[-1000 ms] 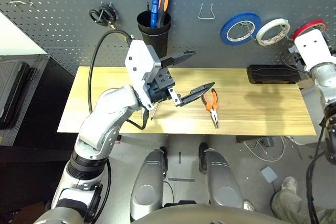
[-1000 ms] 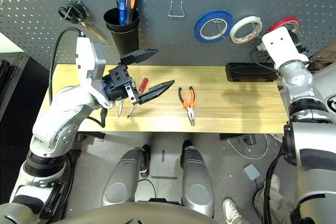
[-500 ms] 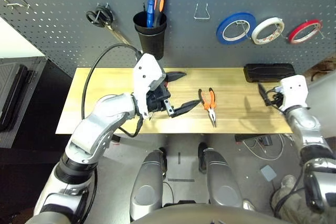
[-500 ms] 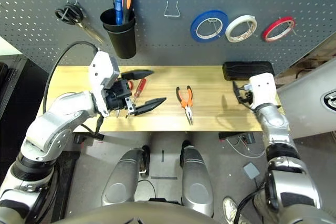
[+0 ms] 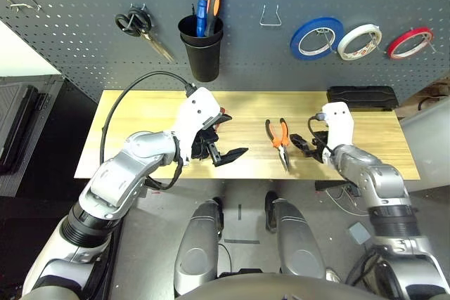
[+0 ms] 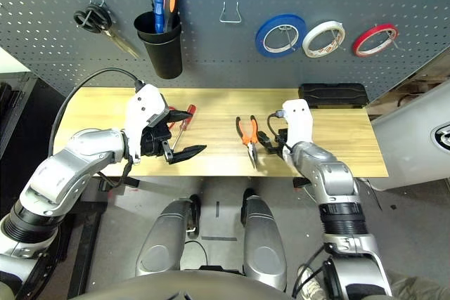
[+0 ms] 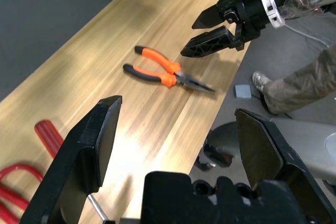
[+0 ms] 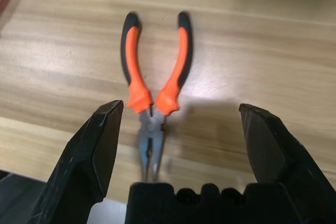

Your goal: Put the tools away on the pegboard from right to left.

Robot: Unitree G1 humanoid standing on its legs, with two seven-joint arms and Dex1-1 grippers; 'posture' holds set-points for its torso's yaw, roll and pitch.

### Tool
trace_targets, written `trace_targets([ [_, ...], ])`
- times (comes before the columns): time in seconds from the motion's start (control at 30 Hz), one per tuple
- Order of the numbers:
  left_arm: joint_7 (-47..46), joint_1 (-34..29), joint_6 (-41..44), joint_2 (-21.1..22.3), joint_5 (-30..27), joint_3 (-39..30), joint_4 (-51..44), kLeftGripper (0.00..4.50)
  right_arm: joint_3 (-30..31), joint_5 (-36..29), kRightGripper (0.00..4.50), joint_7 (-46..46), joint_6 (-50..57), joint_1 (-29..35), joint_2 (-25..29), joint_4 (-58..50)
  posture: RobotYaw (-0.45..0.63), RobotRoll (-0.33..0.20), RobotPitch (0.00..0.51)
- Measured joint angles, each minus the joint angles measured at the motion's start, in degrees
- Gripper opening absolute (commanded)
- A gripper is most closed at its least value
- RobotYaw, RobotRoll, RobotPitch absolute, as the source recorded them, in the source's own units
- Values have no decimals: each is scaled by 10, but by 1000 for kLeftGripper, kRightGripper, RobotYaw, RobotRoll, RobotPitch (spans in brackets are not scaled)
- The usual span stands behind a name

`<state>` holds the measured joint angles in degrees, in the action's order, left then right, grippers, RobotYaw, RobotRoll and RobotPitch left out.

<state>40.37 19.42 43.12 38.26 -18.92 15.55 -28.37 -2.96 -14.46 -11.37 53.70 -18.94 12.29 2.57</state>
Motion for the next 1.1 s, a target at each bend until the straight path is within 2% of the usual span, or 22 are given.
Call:
trace_targets([
  [0.1, 0, -4, 1, 7, 7, 1, 0, 4500, 3, 6, 4435, 12, 20, -43, -7, 41, 162, 0, 265],
  [0.2, 0, -7, 4, 9, 10, 2, 0, 4500, 23, 27, 4435, 14, 31, -105, -7, 132, 169, 0, 269],
  [0.37, 0, -12, 17, 12, 10, 1, -2, 4500, 47, 57, 4435, 12, 15, -171, -19, 279, 187, 0, 274],
  [0.63, -2, -18, 28, 12, 11, 0, -7, 4500, 58, 88, 4435, 13, -48, -238, -51, 435, 209, 0, 276],
  [0.73, -5, -18, 32, 12, 11, -1, -11, 4500, 52, 93, 3829, 28, -67, -257, -60, 474, 214, 0, 277],
  [0.87, -9, -18, 39, 12, 11, -5, -18, 4500, 40, 102, 2450, 43, -83, -268, -62, 504, 217, 0, 277],
  [0.9, -10, -18, 40, 12, 11, -5, -19, 4500, 37, 102, 2237, 43, -89, -268, -62, 507, 215, 0, 275],
  [1.1, -12, -17, 41, 11, 11, -5, -20, 4500, 40, 110, 2234, 25, -129, -250, -52, 491, 211, 0, 270],
])
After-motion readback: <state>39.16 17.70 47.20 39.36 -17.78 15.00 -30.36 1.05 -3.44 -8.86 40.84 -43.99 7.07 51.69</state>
